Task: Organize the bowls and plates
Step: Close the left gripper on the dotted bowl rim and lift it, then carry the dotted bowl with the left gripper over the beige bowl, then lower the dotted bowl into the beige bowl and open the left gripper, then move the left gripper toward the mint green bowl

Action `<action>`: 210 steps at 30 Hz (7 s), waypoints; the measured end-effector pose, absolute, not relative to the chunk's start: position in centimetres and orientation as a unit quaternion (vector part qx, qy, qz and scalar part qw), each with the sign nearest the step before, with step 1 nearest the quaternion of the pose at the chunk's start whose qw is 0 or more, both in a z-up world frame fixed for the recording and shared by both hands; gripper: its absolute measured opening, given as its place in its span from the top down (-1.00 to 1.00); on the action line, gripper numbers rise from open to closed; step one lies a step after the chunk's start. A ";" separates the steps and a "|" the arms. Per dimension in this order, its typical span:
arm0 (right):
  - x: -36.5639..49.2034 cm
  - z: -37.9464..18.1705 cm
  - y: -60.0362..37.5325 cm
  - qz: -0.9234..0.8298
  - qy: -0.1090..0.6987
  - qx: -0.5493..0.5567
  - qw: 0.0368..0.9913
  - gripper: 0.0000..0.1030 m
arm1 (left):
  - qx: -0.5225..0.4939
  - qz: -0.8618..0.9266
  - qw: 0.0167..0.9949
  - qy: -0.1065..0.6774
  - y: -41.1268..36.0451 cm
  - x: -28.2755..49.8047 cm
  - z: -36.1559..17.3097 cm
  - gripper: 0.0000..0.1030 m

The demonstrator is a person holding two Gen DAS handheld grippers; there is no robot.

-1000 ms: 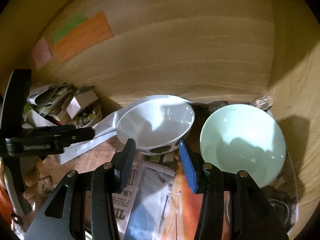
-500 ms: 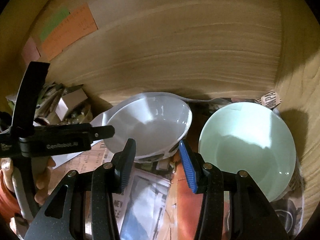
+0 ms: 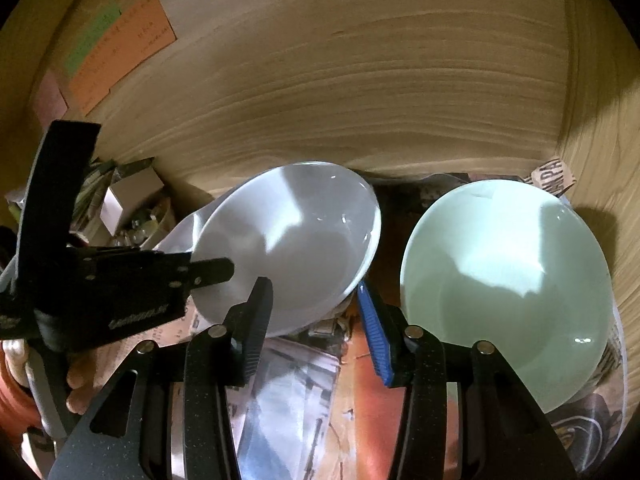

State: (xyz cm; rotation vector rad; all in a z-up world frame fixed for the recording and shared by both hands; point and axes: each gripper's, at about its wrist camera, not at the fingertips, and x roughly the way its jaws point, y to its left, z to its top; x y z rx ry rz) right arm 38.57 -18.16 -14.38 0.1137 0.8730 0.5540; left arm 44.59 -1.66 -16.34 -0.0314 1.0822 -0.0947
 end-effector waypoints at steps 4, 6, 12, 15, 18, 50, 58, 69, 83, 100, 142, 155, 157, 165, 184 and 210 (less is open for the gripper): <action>38.7 -14.6 -18.1 0.265 0.421 0.053 0.866 0.21 | -0.022 -0.051 0.849 0.526 -0.9 43.6 -16.1 0.57; 38.8 -14.8 -18.0 0.265 0.425 0.053 0.864 0.21 | -0.016 -0.051 0.847 0.529 -1.1 43.1 -16.1 0.58; 38.7 -15.3 -17.6 0.270 0.435 0.048 0.858 0.21 | 0.010 -0.064 0.840 0.539 -1.8 41.0 -16.0 0.57; 38.6 -15.5 -17.2 0.275 0.440 0.044 0.854 0.21 | 0.022 -0.074 0.837 0.542 -2.0 40.2 -15.9 0.57; 38.6 -15.9 -16.1 0.280 0.449 0.034 0.848 0.42 | 0.027 -0.080 0.836 0.541 -1.7 39.5 -15.7 0.58; 32.7 -12.5 -15.2 0.277 0.428 0.010 0.860 0.70 | -0.007 -0.074 0.878 0.473 0.6 34.9 -11.8 0.63; 29.6 -9.9 -14.8 0.293 0.400 0.019 0.868 0.70 | -0.033 -0.076 0.895 0.439 1.9 30.9 -9.4 0.63; 25.5 -8.1 -13.3 0.316 0.372 0.013 0.872 0.70 | -0.051 -0.062 0.915 0.396 4.2 25.4 -7.6 0.63; 20.6 -7.8 -10.7 0.344 0.358 0.016 0.868 0.70 | -0.047 -0.038 0.929 0.364 6.6 18.1 -7.2 0.63; 16.5 -8.9 -7.4 0.385 0.367 0.009 0.847 0.70 | -0.076 -0.006 0.936 0.344 10.2 11.5 -8.0 0.63; 13.1 -12.3 -2.5 0.427 0.404 -0.038 0.808 0.67 | -0.074 0.060 0.920 0.381 13.7 7.1 -12.7 0.63; 12.0 -12.0 -1.5 0.405 0.365 -0.113 0.831 0.44 | -0.084 0.051 0.905 0.414 14.3 8.0 -14.7 0.62; 11.6 -11.8 -1.5 0.403 0.354 -0.122 0.835 0.31 | -0.086 0.048 0.904 0.416 14.2 8.0 -14.7 0.62; 12.0 -11.1 -2.3 0.408 0.353 -0.103 0.836 0.26 | -0.084 0.066 0.914 0.391 14.6 7.4 -13.1 0.62; 17.0 -7.4 -12.4 0.313 0.305 -0.005 0.900 -0.18 | -0.048 0.035 0.954 0.295 7.9 10.7 -6.1 -0.78; 32.2 -11.7 -25.6 0.074 0.386 0.067 0.917 -0.22 | -0.025 -0.053 0.911 0.408 -1.3 29.3 -7.5 -0.85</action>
